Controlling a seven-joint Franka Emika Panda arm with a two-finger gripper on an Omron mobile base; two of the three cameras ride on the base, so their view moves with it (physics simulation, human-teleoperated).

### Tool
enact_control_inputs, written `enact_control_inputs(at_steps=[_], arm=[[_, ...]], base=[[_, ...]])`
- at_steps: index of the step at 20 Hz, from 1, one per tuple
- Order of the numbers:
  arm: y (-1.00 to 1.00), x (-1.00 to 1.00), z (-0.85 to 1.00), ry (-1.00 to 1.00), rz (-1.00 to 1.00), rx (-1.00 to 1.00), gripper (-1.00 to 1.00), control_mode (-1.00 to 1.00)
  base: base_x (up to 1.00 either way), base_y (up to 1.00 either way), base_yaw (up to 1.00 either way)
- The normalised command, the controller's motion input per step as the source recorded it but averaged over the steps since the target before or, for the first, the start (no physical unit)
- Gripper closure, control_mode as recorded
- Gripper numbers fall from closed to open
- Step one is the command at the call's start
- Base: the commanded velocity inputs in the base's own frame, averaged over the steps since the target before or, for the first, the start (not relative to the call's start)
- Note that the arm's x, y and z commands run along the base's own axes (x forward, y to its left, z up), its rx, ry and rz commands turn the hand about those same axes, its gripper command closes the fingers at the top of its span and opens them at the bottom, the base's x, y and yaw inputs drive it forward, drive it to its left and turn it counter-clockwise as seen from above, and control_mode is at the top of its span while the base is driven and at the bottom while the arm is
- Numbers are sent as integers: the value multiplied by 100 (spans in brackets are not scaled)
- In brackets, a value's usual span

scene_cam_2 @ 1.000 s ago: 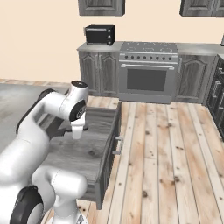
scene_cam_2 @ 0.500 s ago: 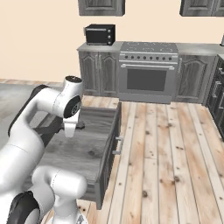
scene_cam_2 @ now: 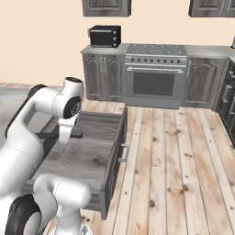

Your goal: Pick up the knife from the drawer and place it on the cutting board. Then place the meat from the plate to the cutting board.

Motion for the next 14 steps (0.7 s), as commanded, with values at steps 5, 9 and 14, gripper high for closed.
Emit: enact_control_inputs(at_steps=[5,9,14], arm=[[0,-11,0,2,0,0,100,100],[0,0,0,0,0,0,100,100],[0,0,0,0,0,0,100,100]], base=[[-5,0,0],[-68,-29,3],[-93,-64,54]])
